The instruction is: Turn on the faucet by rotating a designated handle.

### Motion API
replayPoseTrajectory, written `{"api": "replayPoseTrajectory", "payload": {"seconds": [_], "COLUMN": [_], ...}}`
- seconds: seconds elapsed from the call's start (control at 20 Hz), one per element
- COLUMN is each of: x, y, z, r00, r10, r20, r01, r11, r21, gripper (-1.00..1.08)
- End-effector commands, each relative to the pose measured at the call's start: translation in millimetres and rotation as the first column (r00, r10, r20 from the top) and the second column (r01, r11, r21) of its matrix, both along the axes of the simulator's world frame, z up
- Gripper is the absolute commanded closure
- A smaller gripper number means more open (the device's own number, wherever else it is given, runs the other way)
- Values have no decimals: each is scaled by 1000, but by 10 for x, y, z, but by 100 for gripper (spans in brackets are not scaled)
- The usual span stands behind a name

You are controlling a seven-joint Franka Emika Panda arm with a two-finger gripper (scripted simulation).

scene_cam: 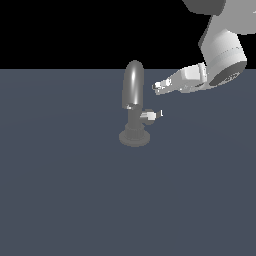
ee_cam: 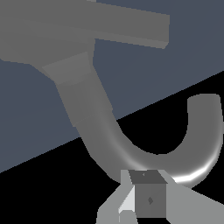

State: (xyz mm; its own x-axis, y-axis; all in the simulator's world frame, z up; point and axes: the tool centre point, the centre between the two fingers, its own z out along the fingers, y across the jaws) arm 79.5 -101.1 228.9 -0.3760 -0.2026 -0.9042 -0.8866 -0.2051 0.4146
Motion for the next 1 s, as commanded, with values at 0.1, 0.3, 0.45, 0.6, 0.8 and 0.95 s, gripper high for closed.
{"api": "replayPoseTrajectory", "payload": {"seconds": [0.1,0.3,0.45,0.6,0.8,0.95], "x": [-34,-66,-86,-99,-103,-103], "y": [-59,-88,-101,-108,-110,-111], "z": [-239,-386,-459,-502,-517,-517], "r00": [995,987,982,978,977,977], "r10": [-66,-106,-125,-136,-140,-140], "r20": [-74,-119,-142,-155,-160,-160], "r01": [69,112,134,147,151,151], "r11": [997,993,990,988,987,987], "r21": [30,45,53,57,58,58], "gripper": [108,108,108,108,108,108]}}
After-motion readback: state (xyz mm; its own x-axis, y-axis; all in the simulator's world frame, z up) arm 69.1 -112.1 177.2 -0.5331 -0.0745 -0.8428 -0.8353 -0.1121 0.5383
